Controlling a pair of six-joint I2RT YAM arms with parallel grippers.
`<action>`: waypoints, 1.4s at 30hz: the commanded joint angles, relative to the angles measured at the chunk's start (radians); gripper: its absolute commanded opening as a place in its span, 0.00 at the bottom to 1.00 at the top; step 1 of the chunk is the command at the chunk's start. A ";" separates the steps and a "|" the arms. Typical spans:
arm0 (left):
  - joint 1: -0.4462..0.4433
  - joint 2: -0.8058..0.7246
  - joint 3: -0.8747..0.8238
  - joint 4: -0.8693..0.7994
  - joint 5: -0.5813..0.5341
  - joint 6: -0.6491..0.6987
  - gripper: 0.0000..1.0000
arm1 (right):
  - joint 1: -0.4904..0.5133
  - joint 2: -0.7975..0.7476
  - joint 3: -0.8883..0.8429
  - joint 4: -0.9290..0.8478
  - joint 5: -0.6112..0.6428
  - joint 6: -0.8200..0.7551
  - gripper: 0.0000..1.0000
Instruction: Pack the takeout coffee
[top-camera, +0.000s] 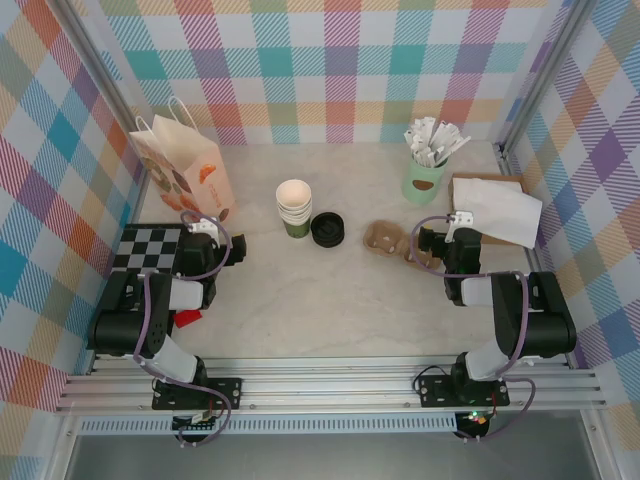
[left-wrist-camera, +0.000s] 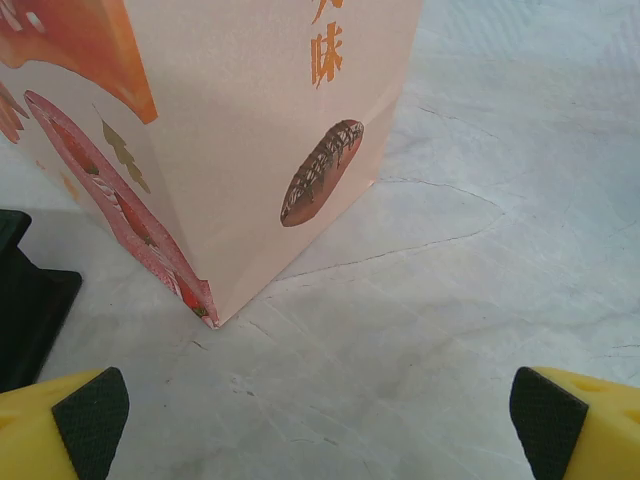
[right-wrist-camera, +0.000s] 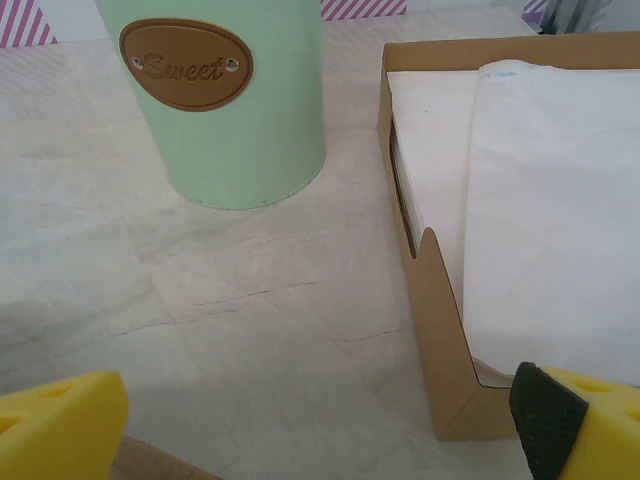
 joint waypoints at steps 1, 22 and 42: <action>-0.006 -0.003 0.014 0.013 -0.004 0.007 1.00 | 0.000 -0.006 -0.008 0.035 0.010 0.012 1.00; -0.006 -0.003 0.016 0.011 -0.002 0.007 1.00 | 0.001 -0.006 -0.008 0.034 0.008 0.012 1.00; -0.253 -0.556 0.455 -1.135 -0.205 -0.377 1.00 | 0.044 -0.359 0.370 -0.797 -0.117 0.274 1.00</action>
